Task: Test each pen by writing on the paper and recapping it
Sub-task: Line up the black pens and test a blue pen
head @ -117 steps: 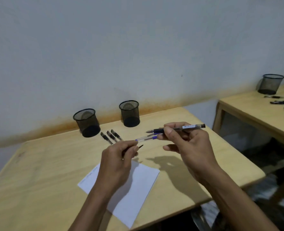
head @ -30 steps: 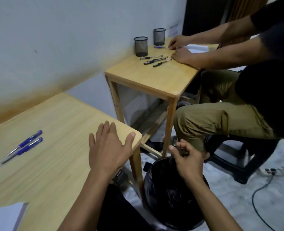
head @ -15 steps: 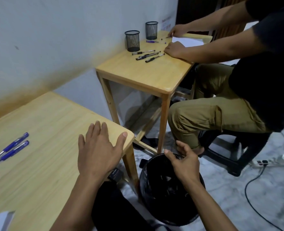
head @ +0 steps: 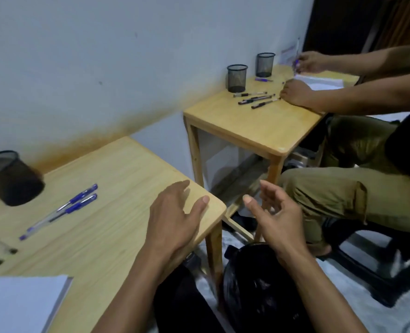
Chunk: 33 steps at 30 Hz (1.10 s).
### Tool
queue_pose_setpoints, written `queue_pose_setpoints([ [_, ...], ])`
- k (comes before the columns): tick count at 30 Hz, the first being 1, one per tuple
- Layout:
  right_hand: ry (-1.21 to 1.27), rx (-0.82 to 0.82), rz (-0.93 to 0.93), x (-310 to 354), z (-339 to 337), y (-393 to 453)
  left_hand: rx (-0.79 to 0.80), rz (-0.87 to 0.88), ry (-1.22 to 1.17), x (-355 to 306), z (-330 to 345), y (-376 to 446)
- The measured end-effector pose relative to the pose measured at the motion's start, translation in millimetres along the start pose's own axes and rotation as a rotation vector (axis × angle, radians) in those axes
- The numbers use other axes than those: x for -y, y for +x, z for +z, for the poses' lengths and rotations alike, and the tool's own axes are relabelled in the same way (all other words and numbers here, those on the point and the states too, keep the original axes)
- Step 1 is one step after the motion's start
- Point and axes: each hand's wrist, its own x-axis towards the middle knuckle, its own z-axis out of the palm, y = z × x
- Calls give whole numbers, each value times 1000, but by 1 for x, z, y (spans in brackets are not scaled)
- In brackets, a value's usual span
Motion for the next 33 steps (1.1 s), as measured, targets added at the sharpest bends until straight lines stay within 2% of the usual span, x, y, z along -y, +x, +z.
queue_pose_setpoints([
  [9,119,292,-122,73,60,-6,-160,0,-242,17,-73,-22],
  [18,64,658,-219,102,185,-41,-415,-193,-212,97,-171,-82],
  [22,-41,745,-304,97,244,-54,-525,-293,-115,138,-202,-112],
  [27,-324,756,-472,84,300,-57,-564,-432,28,183,-223,-146],
  [29,-501,747,-600,79,314,-53,-540,-461,82,198,-226,-159],
  [33,-751,727,-854,75,327,-47,-394,-494,282,223,-227,-181],
])
